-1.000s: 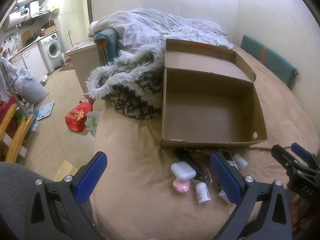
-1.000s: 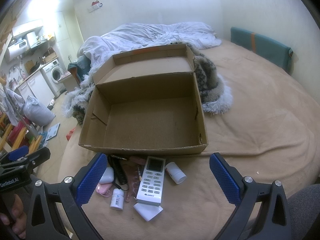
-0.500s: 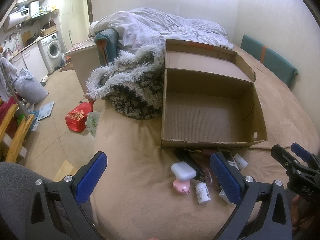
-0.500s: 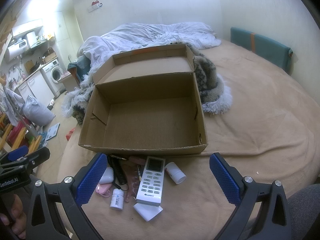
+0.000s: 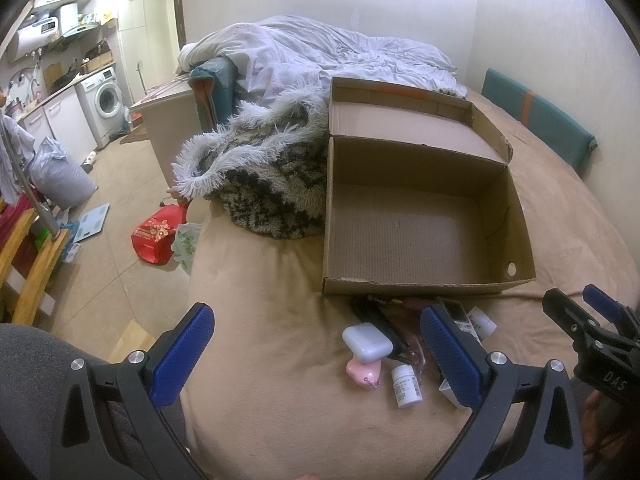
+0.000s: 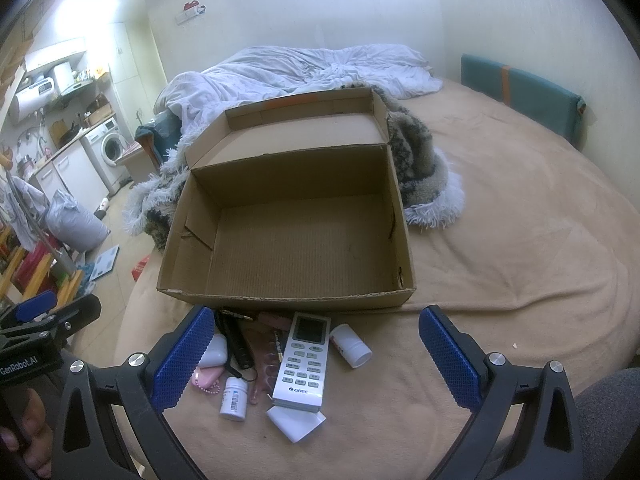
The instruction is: Organize rigid objects
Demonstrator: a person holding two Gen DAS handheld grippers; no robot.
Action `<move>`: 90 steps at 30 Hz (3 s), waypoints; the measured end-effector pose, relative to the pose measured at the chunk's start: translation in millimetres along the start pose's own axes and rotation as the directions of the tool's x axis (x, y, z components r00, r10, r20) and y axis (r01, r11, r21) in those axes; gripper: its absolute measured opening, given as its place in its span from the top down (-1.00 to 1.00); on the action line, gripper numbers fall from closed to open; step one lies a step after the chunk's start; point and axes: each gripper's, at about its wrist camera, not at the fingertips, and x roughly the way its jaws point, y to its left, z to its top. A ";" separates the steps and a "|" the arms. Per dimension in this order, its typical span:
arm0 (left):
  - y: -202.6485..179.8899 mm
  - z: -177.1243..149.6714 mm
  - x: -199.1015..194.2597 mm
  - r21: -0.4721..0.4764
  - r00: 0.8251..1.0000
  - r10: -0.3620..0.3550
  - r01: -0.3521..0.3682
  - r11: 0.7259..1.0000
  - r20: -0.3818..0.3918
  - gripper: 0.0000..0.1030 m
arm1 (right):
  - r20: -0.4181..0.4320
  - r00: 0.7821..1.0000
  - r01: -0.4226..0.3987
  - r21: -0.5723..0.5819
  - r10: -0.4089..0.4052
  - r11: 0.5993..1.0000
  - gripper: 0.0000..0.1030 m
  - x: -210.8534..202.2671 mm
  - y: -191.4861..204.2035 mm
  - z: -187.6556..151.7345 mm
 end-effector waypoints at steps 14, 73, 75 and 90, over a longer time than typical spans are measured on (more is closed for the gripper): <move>0.1 -0.2 0.0 0.001 1.000 0.001 -0.001 1.000 0.000 -1.00 | -0.002 1.000 0.002 -0.001 -0.002 1.000 -1.00 0.8 -0.2 0.3; -15.5 -26.8 183.2 -0.242 0.737 -0.189 0.036 0.970 -0.649 0.30 | -0.680 0.714 -0.096 0.142 0.167 0.985 0.10 181.6 18.1 -43.0; -12.0 -25.2 179.6 -0.246 0.749 -0.197 0.048 0.968 -0.633 0.32 | -0.677 0.715 -0.099 0.150 0.176 0.984 0.11 182.1 21.3 -44.5; 27.0 -37.6 122.7 -0.240 0.792 -0.206 0.078 0.968 -0.575 0.64 | -0.611 0.748 -0.175 0.194 0.259 0.965 0.12 135.5 22.4 -45.9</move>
